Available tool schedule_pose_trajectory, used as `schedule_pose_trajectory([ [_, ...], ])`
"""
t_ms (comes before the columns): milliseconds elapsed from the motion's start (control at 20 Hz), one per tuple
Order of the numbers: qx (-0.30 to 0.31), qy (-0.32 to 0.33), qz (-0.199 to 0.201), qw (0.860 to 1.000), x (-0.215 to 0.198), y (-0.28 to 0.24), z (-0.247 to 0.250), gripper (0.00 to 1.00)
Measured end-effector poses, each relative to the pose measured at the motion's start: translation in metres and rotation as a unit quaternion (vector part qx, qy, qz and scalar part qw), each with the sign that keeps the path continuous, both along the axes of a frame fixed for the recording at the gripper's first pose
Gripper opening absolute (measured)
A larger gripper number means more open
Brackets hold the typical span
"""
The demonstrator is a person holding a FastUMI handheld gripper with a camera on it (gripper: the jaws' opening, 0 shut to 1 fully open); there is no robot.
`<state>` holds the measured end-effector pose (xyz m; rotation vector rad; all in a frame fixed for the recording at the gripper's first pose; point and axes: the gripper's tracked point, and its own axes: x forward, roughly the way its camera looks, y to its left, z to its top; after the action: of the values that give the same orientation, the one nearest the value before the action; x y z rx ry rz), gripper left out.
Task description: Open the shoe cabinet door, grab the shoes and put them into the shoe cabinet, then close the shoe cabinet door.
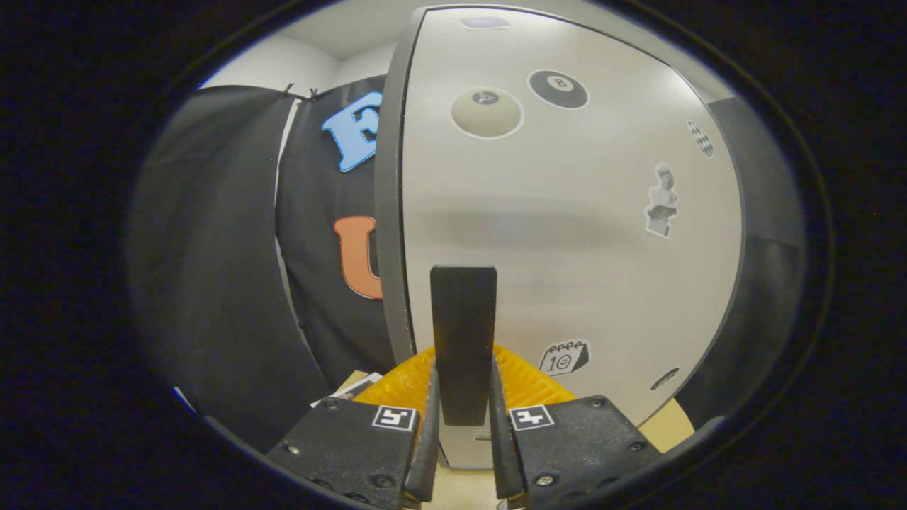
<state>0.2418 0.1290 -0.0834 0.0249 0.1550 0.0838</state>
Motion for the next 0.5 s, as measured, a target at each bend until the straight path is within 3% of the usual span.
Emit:
schedule_pose_trajectory([
  [500,0.008,-0.001,0.044,0.999,-0.053,-0.014,-0.002,0.27],
])
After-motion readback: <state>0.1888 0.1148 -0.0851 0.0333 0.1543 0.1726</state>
